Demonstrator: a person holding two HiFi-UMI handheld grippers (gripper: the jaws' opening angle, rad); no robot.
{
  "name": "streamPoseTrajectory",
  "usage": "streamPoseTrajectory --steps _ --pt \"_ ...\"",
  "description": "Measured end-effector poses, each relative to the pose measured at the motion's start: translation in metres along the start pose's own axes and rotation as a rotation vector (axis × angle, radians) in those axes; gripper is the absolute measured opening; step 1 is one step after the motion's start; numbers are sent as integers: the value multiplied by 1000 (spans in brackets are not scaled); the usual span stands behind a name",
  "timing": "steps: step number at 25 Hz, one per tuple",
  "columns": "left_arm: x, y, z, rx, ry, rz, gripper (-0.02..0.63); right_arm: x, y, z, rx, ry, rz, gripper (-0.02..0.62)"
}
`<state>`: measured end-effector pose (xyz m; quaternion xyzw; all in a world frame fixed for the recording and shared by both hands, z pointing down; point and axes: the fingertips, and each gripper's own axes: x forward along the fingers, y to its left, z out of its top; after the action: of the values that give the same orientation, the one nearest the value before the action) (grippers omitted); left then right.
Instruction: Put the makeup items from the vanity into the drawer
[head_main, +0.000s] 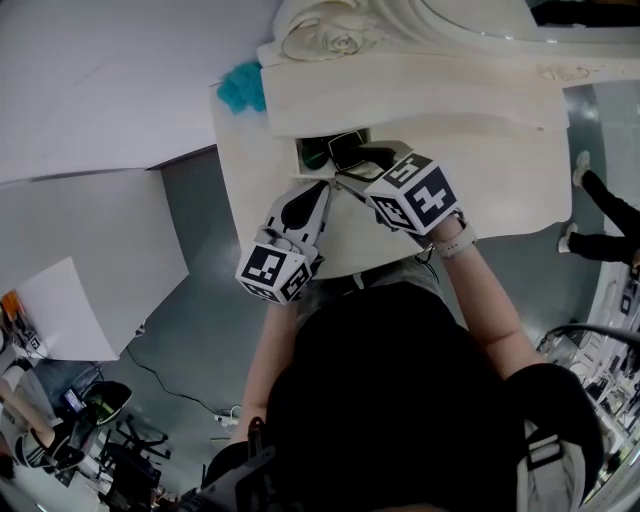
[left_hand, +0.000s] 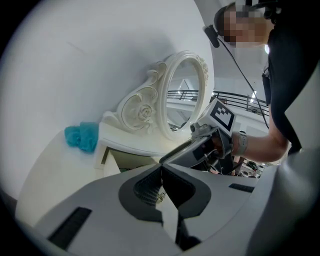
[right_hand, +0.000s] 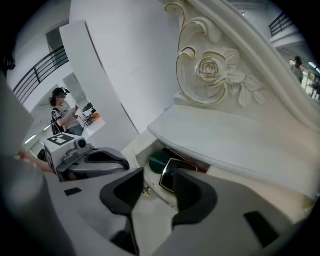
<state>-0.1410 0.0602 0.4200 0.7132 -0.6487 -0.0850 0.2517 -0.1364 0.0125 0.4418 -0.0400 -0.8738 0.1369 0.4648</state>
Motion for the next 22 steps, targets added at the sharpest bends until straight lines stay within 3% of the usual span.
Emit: streamPoseTrajectory --steps 1,2,6,12,22 --pt "-1 1 0 0 1 2 14 -1 -2 2 -2 -16 -24 144" --pt "-2 1 -1 0 2 4 14 -2 -3 3 -6 -28 -43 97" --pt "-6 0 -4 5 9 -1 14 -8 6 8 -46 -87 -44 38" --pt "-8 -3 -8 11 16 -26 14 -36 38 20 16 -289 76 21" --pt "-22 -32 -8 70 3 0 14 -59 70 -29 -77 -274 139 21"
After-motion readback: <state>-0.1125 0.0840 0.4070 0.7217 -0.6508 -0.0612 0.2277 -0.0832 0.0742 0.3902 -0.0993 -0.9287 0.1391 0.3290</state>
